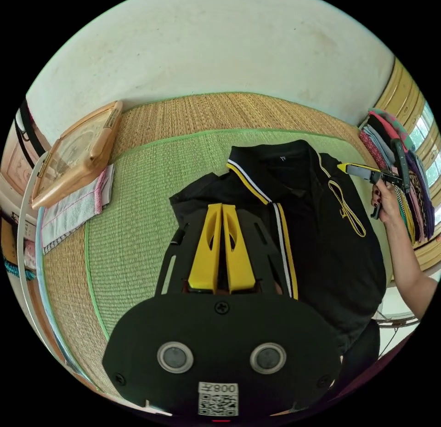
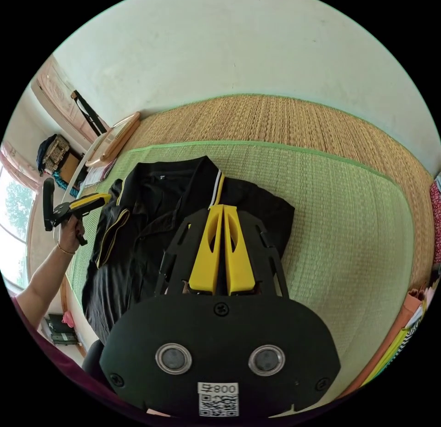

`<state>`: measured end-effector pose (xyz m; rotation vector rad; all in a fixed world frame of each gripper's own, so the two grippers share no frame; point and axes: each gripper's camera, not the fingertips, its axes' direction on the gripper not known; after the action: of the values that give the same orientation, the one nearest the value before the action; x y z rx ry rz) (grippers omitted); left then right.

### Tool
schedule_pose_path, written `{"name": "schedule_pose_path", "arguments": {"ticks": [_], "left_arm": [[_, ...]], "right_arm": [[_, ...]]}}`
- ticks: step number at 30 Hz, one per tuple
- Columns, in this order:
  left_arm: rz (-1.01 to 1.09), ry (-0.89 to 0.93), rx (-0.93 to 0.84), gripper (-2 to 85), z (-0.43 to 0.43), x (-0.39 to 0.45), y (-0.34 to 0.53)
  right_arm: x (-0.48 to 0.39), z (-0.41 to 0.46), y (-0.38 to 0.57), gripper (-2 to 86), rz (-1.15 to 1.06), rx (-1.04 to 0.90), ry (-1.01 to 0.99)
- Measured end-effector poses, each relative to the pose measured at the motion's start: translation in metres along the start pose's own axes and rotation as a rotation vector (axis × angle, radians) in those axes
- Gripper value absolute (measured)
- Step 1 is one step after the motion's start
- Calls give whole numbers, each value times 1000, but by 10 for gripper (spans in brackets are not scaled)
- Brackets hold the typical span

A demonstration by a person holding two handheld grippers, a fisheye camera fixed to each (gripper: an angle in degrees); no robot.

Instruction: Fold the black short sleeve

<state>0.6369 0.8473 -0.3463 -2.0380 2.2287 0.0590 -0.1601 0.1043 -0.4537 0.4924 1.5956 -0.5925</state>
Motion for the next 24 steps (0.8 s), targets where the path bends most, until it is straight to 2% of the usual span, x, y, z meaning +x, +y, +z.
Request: {"name": "schedule_pose_path", "arguments": {"ticks": [3,9,15,19,24], "left_arm": [[-17,-13,-70,1,19,-12,-14],[17,-80,-35,1,9,-21,-23],[-14,-86,-51,1,-9,-38,-18],[-60,-37,-18,3,-50,-56,22],[-64,155,10,12,-122,-80,119]], "right_arm": [[11,23,-16,0,25,-64,29],[30,26,-24,0,70,-21,25],[36,22,-32,0,73,-57,35],[43,4,-14,0,87,-66,43],[58,-48,49,0,88,-15,-37]]}}
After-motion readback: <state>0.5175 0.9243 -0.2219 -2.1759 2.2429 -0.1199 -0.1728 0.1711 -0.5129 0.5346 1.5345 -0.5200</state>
